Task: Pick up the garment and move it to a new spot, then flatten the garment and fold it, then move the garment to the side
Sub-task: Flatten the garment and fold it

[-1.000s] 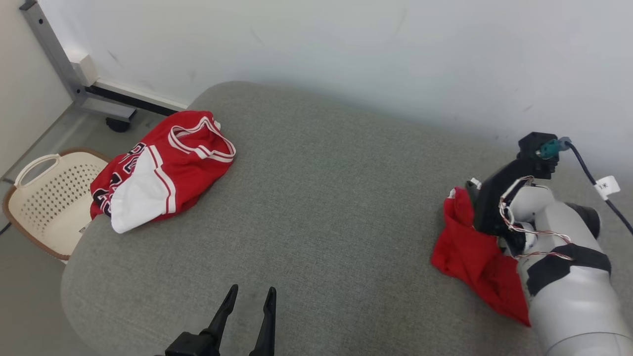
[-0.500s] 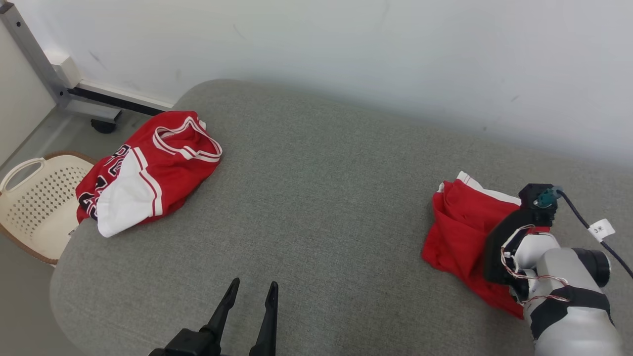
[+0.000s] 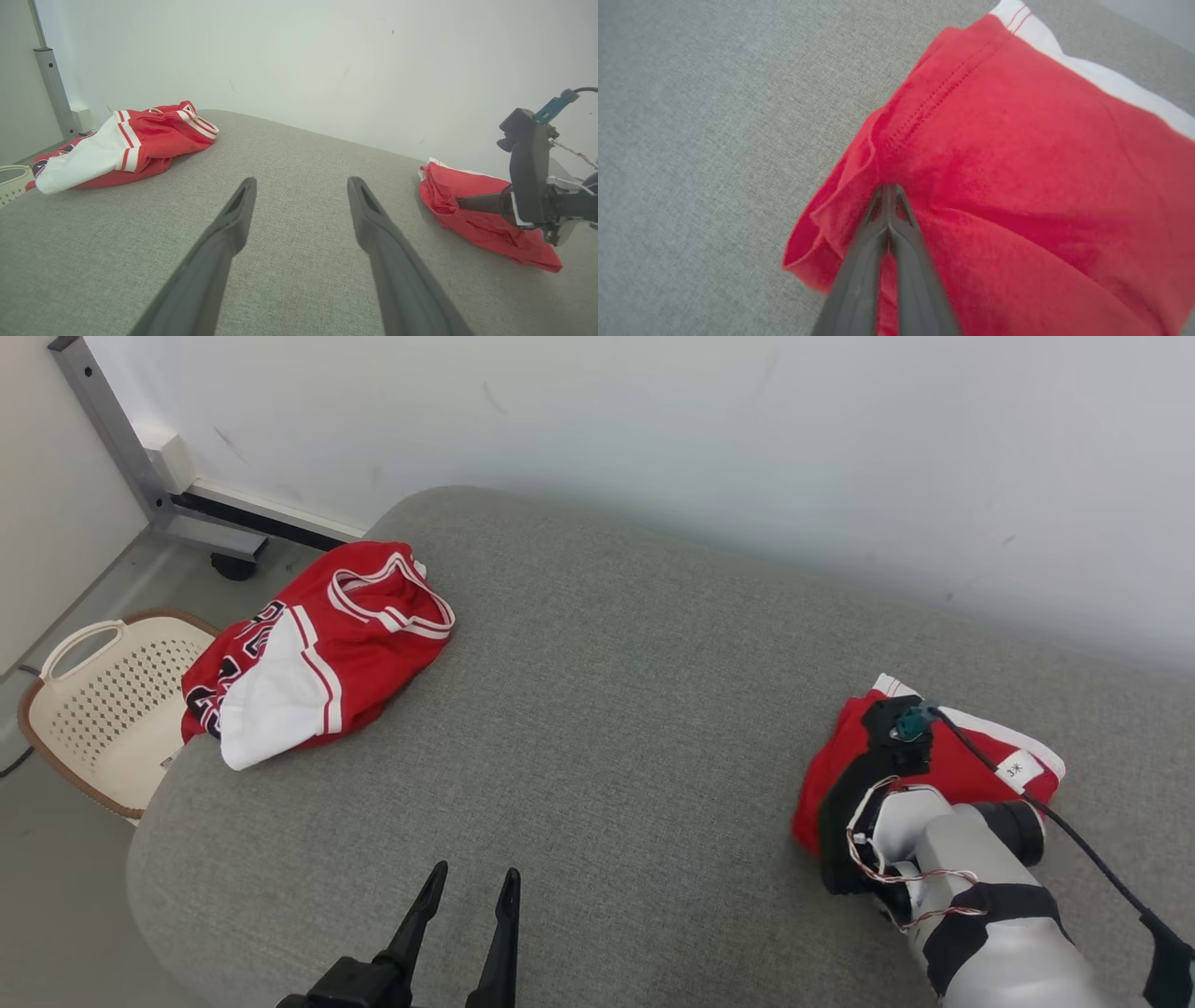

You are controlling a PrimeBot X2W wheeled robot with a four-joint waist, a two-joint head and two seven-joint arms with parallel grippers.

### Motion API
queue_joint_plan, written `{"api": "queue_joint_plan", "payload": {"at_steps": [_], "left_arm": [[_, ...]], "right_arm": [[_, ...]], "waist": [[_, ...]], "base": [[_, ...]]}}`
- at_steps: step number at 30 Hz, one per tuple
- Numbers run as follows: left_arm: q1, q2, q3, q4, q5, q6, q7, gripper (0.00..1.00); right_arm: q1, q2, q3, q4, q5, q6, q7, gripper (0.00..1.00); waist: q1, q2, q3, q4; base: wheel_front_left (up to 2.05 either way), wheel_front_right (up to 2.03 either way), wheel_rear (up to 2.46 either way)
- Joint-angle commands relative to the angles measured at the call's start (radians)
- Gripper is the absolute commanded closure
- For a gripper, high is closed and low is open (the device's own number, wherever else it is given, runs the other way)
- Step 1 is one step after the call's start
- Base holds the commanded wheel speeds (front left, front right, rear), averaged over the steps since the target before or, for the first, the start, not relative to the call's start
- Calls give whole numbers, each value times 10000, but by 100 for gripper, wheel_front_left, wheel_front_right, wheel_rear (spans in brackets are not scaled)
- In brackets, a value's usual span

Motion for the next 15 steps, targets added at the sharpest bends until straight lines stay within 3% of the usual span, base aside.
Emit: {"api": "queue_joint_plan", "payload": {"at_steps": [1,10,14,15], "left_arm": [[54,11,-41,-8,-15,23,34,0],[150,79,-73,-77,-75,84,49,0],[235,173,-12,-113,-99,118,24,0],[233,214,-13,-137,-107,72,-11,0]], "right_arm": [[-23,34,552,-13,500,-23,-75,100],[366,19,3143,-930,3024,-23,235,100],[311,15,3365,-1333,3399,-23,-7,100],[300,17,3279,-1399,3362,-23,-154,75]], "waist": [[0,0,-85,65],[0,0,-226,125],[0,0,-446,5],[0,0,-507,-43]], "base": [[0,0,0],[0,0,0],[0,0,0],[0,0,0]]}}
